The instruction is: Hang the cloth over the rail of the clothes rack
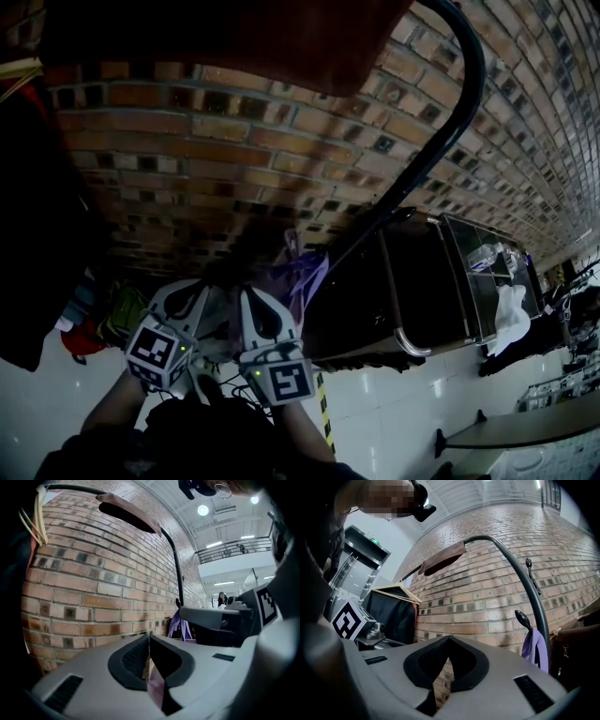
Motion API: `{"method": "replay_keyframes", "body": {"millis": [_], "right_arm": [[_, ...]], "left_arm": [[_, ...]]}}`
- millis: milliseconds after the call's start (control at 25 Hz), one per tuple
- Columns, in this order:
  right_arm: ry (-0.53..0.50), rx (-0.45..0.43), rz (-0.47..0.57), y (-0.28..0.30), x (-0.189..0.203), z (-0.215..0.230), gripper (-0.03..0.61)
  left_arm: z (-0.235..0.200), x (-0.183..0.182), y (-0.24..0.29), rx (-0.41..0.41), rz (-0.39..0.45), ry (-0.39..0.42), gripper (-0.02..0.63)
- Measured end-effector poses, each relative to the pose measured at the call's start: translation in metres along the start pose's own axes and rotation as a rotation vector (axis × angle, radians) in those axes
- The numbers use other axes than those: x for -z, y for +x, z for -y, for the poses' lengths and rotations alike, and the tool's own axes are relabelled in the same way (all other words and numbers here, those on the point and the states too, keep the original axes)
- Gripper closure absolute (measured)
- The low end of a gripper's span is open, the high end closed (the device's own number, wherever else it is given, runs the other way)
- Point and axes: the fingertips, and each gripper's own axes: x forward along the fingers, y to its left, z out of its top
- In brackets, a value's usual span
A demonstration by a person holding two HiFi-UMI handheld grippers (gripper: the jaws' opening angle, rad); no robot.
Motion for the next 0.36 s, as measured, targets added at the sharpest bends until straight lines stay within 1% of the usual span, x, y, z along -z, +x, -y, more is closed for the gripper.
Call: {"method": "replay_keyframes", "body": {"millis": [80, 160, 280, 360], "right_arm": [[0.003, 0.009, -0.013, 0.001, 0.005, 0.005, 0.572], [0.011, 0.015, -0.023, 0.001, 0.009, 0.008, 0.572], [0.015, 0.017, -0.039, 0.001, 0.015, 0.011, 0.572], [0.015, 0.018, -0.047, 0.002, 0.018, 0.014, 0.572]], "left_arm": [[0.003, 0.003, 0.005, 0.008, -0.009, -0.010, 0.590], [0.002, 0.004, 0.009, -0.009, -0.015, -0.010, 0.561], [0.004, 0.010, 0.011, -0.029, -0.026, -0.046, 0.561], [0.005, 0.014, 0.012, -0.030, -0.029, -0.055, 0.561]]}}
